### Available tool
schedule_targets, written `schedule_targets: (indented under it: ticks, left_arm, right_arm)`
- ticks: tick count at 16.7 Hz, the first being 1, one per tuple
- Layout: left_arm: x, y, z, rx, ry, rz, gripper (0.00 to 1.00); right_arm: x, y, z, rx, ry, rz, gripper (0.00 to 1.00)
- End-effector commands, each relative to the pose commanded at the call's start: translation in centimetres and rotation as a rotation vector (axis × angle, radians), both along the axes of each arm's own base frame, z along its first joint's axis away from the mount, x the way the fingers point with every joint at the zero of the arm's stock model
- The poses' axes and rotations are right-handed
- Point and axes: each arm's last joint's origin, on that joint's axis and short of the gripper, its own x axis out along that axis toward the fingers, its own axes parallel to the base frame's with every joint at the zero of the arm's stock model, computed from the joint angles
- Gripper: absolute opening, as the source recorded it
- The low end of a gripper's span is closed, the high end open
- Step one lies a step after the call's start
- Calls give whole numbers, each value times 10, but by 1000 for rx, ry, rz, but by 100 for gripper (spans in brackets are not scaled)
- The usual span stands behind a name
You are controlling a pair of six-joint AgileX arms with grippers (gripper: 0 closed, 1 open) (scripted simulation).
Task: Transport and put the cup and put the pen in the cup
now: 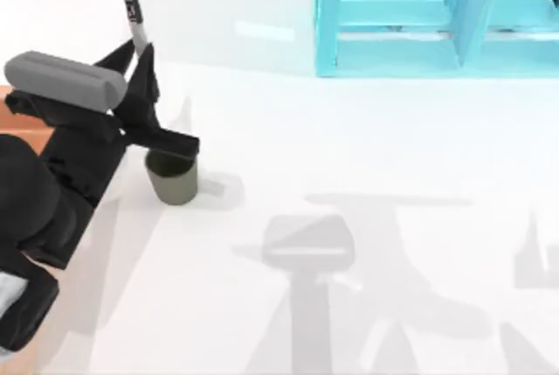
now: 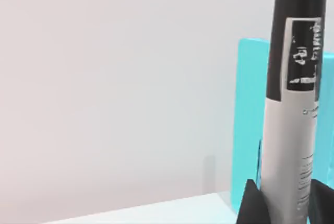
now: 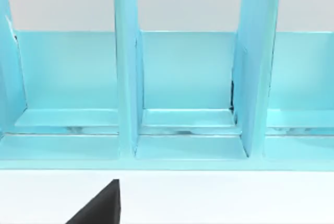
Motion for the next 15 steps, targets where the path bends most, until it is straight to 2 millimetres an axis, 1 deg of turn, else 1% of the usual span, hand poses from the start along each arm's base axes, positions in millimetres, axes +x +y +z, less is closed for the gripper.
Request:
schedule_targets:
  ticks: [9, 10, 15]
  left_arm:
    - [0, 0, 0, 0, 0, 0, 98]
    - [0, 0, 0, 0, 0, 0, 100]
    - [0, 0, 0, 0, 0, 0, 100]
  right_arm:
    - [0, 0, 0, 0, 0, 0, 100]
    - [0, 0, 0, 0, 0, 0, 100]
    - [0, 0, 0, 0, 0, 0, 100]
